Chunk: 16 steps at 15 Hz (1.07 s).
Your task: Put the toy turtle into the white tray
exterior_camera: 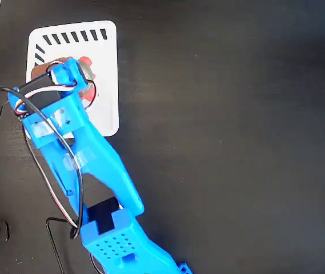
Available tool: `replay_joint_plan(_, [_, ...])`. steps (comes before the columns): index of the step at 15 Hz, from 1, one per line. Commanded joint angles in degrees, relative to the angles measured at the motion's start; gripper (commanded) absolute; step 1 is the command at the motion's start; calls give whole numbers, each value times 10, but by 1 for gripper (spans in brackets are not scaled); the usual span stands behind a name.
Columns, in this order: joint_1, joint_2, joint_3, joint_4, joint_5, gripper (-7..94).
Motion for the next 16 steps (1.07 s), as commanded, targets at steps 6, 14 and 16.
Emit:
replay_joint_plan(6, [-11, 27, 11, -4, 0, 56])
replay_joint_plan(14, [-6, 78, 10, 0, 8, 27])
replay_joint_plan(16, [0, 123, 13, 0, 13, 0])
